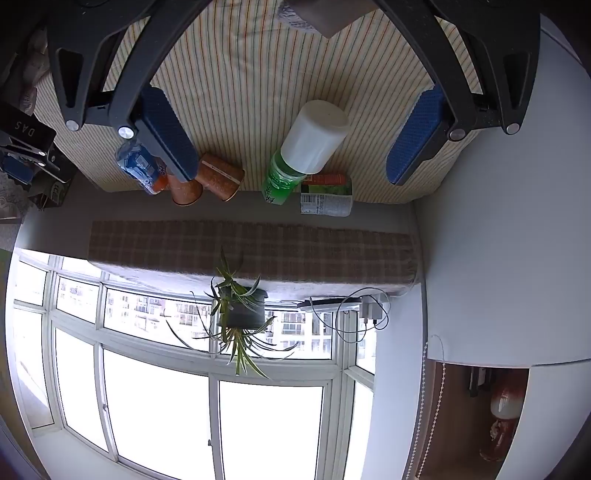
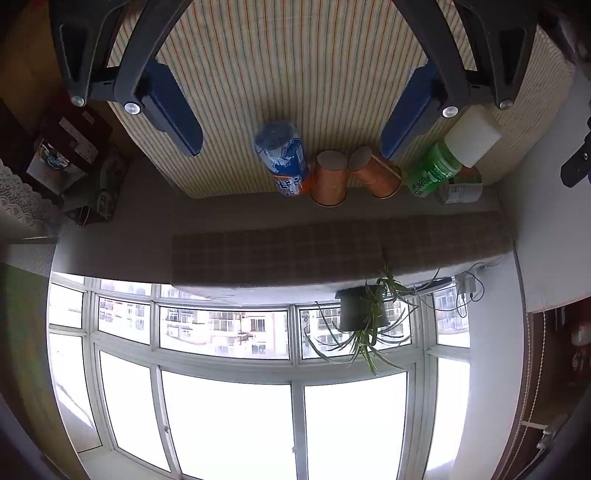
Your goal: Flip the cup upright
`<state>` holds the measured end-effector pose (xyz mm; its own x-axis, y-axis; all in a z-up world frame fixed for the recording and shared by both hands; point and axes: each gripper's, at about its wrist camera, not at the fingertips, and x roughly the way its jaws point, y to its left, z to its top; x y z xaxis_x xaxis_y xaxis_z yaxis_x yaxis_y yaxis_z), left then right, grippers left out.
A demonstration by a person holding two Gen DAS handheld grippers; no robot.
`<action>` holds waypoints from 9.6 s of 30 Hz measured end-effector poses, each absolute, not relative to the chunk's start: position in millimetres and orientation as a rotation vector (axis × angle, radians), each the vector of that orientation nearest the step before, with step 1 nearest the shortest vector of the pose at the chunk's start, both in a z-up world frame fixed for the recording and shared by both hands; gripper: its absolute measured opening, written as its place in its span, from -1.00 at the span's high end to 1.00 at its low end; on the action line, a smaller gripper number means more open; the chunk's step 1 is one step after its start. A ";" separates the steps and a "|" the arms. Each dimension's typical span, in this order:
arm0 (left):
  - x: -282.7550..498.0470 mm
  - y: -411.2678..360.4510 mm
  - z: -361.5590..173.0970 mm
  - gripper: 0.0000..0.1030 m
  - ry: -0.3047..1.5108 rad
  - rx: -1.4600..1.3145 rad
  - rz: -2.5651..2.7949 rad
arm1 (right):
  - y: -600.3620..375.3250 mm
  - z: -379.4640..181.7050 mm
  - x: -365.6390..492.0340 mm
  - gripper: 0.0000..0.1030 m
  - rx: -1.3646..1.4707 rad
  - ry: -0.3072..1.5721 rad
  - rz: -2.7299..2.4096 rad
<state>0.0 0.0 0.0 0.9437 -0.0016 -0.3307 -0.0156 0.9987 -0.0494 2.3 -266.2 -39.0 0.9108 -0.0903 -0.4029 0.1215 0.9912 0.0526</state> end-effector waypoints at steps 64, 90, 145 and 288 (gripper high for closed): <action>-5.4 -2.5 13.4 -1.00 0.331 -0.047 0.012 | -268.5 -39.9 6.6 -0.91 0.089 0.419 -0.107; -1.4 -11.7 -5.1 -1.00 0.346 -0.043 0.008 | -269.8 -43.1 9.2 -0.91 0.088 0.424 -0.110; 224.8 47.1 -128.0 -0.52 1.244 -0.111 -0.248 | -287.9 -65.1 13.7 -0.91 0.122 0.499 -0.126; 29.3 -17.8 -86.4 -0.57 0.921 -0.198 -0.256 | -181.8 -121.4 133.9 -0.46 -0.041 0.650 0.257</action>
